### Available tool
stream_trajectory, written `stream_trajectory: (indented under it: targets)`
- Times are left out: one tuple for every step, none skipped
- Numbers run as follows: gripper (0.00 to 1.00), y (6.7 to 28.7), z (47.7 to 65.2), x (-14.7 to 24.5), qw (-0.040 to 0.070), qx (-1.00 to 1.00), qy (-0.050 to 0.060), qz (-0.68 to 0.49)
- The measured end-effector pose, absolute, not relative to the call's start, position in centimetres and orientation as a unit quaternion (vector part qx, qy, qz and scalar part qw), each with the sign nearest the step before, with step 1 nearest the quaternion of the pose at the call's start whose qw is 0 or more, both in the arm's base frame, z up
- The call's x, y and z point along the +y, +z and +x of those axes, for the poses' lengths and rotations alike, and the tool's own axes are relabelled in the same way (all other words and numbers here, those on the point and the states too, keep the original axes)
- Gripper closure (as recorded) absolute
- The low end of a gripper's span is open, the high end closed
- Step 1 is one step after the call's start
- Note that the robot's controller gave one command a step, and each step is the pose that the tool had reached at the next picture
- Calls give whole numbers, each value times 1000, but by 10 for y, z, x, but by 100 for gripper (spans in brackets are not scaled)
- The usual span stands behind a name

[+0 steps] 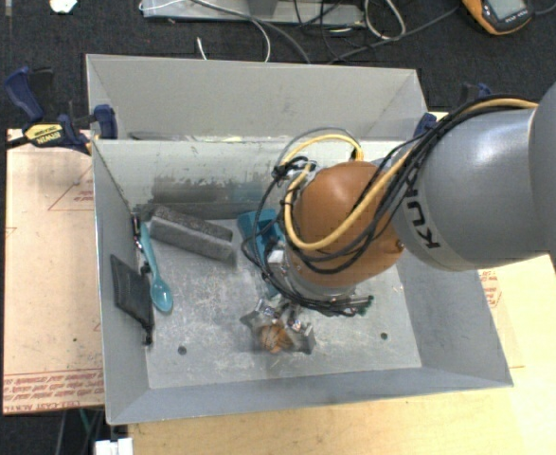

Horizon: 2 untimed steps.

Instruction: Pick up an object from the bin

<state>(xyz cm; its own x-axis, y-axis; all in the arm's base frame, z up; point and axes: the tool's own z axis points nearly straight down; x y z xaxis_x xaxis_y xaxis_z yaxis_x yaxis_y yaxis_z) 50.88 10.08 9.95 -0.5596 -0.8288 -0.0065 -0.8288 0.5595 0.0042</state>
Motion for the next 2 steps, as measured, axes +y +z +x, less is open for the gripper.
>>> stream_trajectory:
  targets:
    - [100,125,507,101,0,883,5,-469]
    - [100,177,507,101,-1,884,5,-468]
